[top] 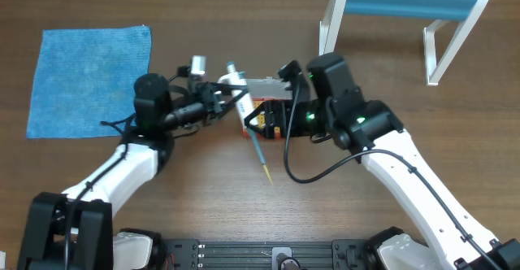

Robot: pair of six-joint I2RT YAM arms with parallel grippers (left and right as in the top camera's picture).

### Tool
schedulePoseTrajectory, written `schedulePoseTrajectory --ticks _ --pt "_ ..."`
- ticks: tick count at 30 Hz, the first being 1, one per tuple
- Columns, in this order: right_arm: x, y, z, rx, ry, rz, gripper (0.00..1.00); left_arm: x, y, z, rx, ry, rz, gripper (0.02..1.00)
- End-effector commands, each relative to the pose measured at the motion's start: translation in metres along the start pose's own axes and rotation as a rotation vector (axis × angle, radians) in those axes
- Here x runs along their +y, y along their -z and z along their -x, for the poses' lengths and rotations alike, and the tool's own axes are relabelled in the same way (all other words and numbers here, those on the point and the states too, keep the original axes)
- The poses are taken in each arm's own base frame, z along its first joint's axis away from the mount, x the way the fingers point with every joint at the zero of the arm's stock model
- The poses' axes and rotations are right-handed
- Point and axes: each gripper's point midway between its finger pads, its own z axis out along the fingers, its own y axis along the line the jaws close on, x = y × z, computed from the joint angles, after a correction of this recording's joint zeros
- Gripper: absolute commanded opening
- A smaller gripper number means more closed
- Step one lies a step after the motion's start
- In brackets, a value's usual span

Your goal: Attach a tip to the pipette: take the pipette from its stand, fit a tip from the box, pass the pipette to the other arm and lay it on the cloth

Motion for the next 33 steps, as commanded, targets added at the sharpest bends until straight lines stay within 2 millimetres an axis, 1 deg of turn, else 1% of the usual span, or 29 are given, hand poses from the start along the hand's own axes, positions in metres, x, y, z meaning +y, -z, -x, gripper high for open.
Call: schedulePoseTrajectory --ticks 1,3,5,8,11,13,15,16,18,20,22,23,24,26,27,28,29,30,33 --pt "0.004 0.017 0.010 -0.031 0.103 0.067 0.855 0.031 0.039 0.041 -0.122 -0.034 0.089 0.029" --pt "0.001 0.022 0.013 -0.044 0.090 0.065 0.858 0.037 0.060 0.059 -0.170 0.001 0.109 0.029" --pt "-0.004 0.026 0.017 -0.061 0.096 0.058 0.860 0.041 0.078 0.074 -0.199 -0.006 0.145 0.029" --pt "-0.009 0.031 0.022 -0.079 0.084 0.048 0.858 0.045 0.105 0.087 -0.194 -0.026 0.254 0.029" --pt "-0.013 0.033 0.025 -0.091 0.077 0.038 0.860 0.054 0.140 0.097 -0.202 -0.058 0.503 0.029" --pt "-0.014 0.034 0.026 -0.094 0.075 0.036 0.858 0.052 0.162 0.102 -0.181 -0.113 0.637 0.029" --pt "-0.017 0.034 0.027 -0.100 0.072 0.018 0.858 0.046 0.191 0.113 -0.151 -0.147 0.781 0.029" --pt "-0.018 0.034 0.027 -0.102 0.072 0.013 0.858 0.045 0.202 0.119 -0.137 -0.152 0.833 0.029" --pt "-0.018 0.034 0.027 -0.104 0.072 0.011 0.858 0.044 0.225 0.137 -0.089 -0.154 0.931 0.029" --pt "-0.018 0.034 0.027 -0.103 0.072 0.011 0.862 0.047 0.246 0.159 -0.059 -0.129 1.026 0.027" --pt "-0.018 0.034 0.027 -0.103 0.072 0.011 0.858 0.052 0.266 0.188 -0.053 -0.101 1.112 0.029" --pt "-0.018 0.034 0.027 -0.103 0.071 0.011 0.858 0.054 0.273 0.202 -0.054 -0.096 1.140 0.029" --pt "-0.018 0.034 0.027 -0.103 0.054 0.012 0.858 0.054 0.276 0.233 -0.064 -0.117 1.129 0.029" --pt "-0.018 0.034 0.028 -0.105 0.029 0.015 0.858 0.060 0.275 0.258 -0.078 -0.128 1.126 0.029" --pt "-0.018 0.034 0.028 -0.106 0.018 0.016 0.858 0.062 0.275 0.267 -0.086 -0.137 1.132 0.029" --pt "-0.018 0.034 0.029 -0.107 0.009 0.017 0.858 0.071 0.274 0.277 -0.088 -0.143 1.144 0.029" --pt "-0.018 0.034 0.029 -0.108 0.001 0.017 0.858 0.082 0.275 0.286 -0.091 -0.148 1.168 0.027" --pt "-0.018 0.034 0.029 -0.107 -0.006 0.017 0.858 0.093 0.277 0.290 -0.086 -0.142 1.194 0.029" --pt "-0.018 0.034 0.029 -0.107 -0.033 0.019 0.858 0.128 0.276 0.290 -0.008 -0.138 1.234 0.029"
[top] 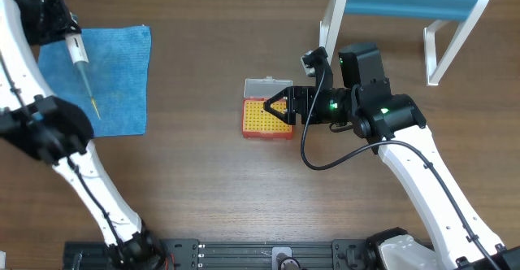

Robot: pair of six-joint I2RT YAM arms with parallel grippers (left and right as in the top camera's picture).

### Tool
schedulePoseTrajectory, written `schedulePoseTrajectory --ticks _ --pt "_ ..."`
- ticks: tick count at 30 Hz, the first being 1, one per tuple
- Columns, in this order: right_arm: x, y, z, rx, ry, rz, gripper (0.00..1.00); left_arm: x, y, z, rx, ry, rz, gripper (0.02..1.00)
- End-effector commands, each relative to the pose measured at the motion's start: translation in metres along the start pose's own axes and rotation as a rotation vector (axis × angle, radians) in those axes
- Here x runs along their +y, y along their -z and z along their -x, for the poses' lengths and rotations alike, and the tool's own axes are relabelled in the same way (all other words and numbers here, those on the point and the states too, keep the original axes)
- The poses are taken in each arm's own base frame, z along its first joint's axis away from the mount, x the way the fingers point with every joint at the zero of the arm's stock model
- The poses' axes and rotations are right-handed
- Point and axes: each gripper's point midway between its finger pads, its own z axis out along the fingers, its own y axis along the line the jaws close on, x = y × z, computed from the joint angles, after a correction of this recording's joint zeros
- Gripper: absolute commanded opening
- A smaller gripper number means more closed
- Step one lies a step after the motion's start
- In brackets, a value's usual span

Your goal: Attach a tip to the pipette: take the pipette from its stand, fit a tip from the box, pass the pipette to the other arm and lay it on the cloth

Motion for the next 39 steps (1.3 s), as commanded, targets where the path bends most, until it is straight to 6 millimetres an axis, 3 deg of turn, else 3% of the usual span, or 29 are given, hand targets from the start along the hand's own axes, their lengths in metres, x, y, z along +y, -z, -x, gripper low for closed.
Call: schedulePoseTrajectory --ticks 1,5,10,15,21,28,31,39 --pt "0.003 0.005 0.004 -0.022 -0.045 0.001 0.858 0.030 -0.046 -0.003 0.084 -0.072 0.125 0.027" --pt "0.001 0.005 0.008 -0.040 -0.051 -0.013 0.858 0.057 -0.068 -0.009 0.145 -0.093 0.241 0.029" --pt "-0.002 0.001 0.012 -0.045 -0.068 -0.016 0.860 0.061 -0.083 0.010 0.084 -0.167 0.246 0.029" --pt "-0.007 -0.003 0.011 -0.033 -0.091 -0.022 0.858 0.072 -0.105 0.004 0.133 -0.208 0.273 0.029" --pt "-0.006 -0.007 0.024 -0.067 -0.086 -0.004 0.860 0.068 -0.120 0.006 0.143 -0.264 0.316 0.027" --pt "-0.005 -0.009 0.028 -0.078 -0.090 0.004 0.858 0.040 -0.129 0.021 0.095 -0.354 0.338 0.029" --pt "-0.005 -0.009 0.028 -0.078 -0.090 0.004 0.858 0.038 -0.129 0.023 0.091 -0.363 0.359 0.029" --pt "-0.005 -0.009 0.028 -0.078 -0.090 0.003 0.858 0.050 -0.147 -0.001 0.189 -0.359 0.375 0.027"
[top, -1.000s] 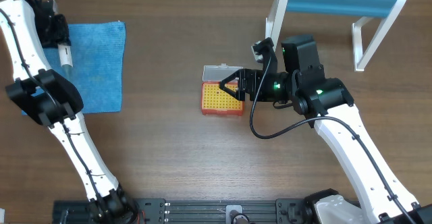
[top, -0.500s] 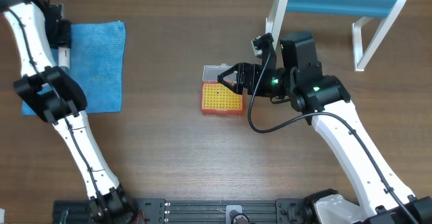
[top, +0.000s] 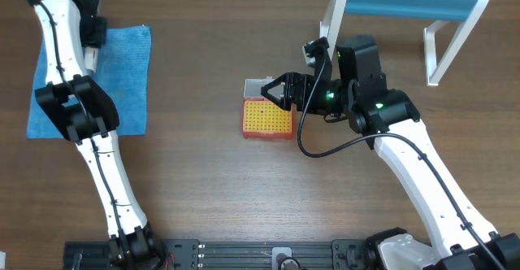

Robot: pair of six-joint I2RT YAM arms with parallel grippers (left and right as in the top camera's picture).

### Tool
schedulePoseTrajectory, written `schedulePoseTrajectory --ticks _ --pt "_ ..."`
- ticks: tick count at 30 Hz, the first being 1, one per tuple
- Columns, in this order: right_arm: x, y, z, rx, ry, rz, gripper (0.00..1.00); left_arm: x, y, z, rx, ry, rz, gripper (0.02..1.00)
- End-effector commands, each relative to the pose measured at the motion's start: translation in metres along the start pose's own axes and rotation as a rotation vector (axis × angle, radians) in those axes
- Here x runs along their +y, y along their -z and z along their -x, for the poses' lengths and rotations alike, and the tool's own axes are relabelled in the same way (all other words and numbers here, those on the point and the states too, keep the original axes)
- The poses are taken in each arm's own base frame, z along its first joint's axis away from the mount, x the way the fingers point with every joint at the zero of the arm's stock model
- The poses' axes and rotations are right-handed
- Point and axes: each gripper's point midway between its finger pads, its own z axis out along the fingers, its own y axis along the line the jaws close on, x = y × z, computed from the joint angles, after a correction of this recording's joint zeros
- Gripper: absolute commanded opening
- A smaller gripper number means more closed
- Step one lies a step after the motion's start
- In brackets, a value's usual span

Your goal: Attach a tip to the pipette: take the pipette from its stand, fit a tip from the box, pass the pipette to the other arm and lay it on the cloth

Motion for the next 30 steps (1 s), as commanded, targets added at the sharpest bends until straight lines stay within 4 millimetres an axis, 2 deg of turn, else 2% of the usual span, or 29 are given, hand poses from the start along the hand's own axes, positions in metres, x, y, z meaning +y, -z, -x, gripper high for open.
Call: schedulePoseTrajectory --ticks 1,11,12,13,14,20,23,28,29,30 --pt "-0.002 -0.001 0.003 -0.007 -0.012 -0.008 0.858 0.004 -0.022 -0.023 0.097 -0.013 0.021 0.029" --pt "-0.002 -0.001 0.003 -0.007 -0.012 -0.008 0.858 0.007 -0.025 -0.028 0.123 -0.019 0.057 0.029" --pt "-0.002 -0.001 0.003 -0.007 -0.013 -0.008 0.858 0.007 -0.025 -0.028 0.123 -0.018 0.057 0.069" --pt "-0.002 -0.001 0.003 -0.007 -0.013 -0.008 0.858 0.007 -0.025 -0.028 0.123 -0.018 0.057 0.568" --pt "-0.002 -0.001 0.003 -0.007 -0.012 -0.008 0.858 0.007 -0.025 -0.028 0.123 -0.018 0.057 0.996" --pt "-0.002 -0.001 0.003 -0.007 -0.012 -0.008 0.858 0.008 -0.019 -0.027 0.117 0.009 0.061 1.000" --pt "-0.002 -0.001 0.003 -0.007 -0.012 -0.008 0.858 0.012 -0.004 -0.020 0.083 0.015 0.070 1.000" --pt "-0.002 -0.001 0.003 -0.007 -0.012 -0.008 0.858 0.021 0.046 -0.001 -0.026 0.028 0.101 1.000" --pt "-0.002 -0.001 0.003 -0.007 -0.012 -0.008 0.858 0.022 0.068 0.005 -0.069 0.031 0.111 1.000" --pt "-0.002 -0.001 0.003 -0.007 -0.012 -0.008 0.858 0.022 0.076 0.007 -0.084 0.030 0.114 1.000"
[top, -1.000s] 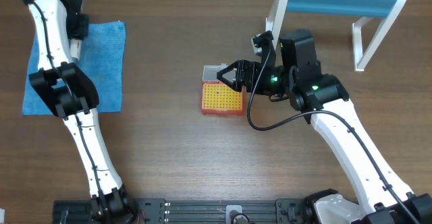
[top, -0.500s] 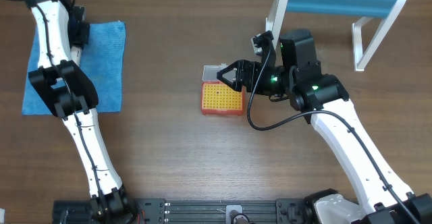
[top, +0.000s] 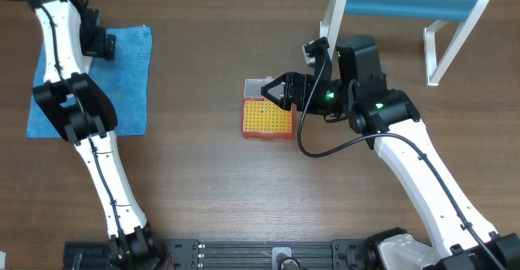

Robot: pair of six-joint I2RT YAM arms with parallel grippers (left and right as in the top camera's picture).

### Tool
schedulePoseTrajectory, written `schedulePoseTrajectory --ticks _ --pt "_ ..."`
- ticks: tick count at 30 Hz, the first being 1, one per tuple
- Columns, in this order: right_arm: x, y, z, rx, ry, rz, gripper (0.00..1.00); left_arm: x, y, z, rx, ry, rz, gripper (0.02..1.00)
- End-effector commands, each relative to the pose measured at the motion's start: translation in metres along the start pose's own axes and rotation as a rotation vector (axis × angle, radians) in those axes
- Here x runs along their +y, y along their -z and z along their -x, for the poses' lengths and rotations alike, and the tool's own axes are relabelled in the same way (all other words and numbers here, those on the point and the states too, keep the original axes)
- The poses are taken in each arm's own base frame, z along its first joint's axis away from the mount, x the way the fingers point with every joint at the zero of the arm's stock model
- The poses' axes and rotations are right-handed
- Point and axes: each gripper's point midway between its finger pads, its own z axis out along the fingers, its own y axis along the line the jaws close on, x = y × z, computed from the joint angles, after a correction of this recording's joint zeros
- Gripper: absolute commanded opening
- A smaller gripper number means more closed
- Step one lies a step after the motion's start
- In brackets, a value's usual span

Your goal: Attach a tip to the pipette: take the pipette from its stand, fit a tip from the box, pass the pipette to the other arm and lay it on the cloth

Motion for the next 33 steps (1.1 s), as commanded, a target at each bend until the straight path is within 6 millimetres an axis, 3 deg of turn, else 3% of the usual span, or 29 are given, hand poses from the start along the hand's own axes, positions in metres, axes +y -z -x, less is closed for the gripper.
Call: schedulePoseTrajectory --ticks 1,7,12,16,21,25,30,33 --pt "-0.002 -0.001 0.003 -0.008 -0.008 -0.008 0.860 0.018 0.103 0.024 -0.209 0.041 0.065 1.000" --pt "0.003 0.000 0.019 -0.074 0.105 -0.005 0.858 0.004 0.177 0.024 -0.325 0.013 0.080 1.000" --pt "-0.014 0.012 0.038 -0.183 0.188 -0.151 0.860 -0.020 0.240 0.002 -0.392 -0.023 0.029 0.996" --pt "-0.017 0.037 0.056 -0.306 0.294 -0.281 0.858 -0.034 0.278 -0.034 -0.392 -0.050 -0.046 0.996" --pt "-0.013 0.100 0.076 -0.514 0.455 -0.522 0.858 -0.038 0.336 -0.069 -0.490 0.008 -0.109 0.996" --pt "-0.011 0.139 0.062 -0.554 0.508 -0.643 0.862 -0.047 0.390 -0.095 -0.624 0.071 -0.201 0.996" --pt "-0.014 0.170 0.012 -0.505 0.511 -0.695 0.862 -0.057 0.461 -0.154 -0.807 0.063 -0.284 0.996" --pt "-0.021 0.187 -0.010 -0.519 0.516 -0.740 0.860 -0.059 0.479 -0.194 -0.848 0.080 -0.286 0.996"
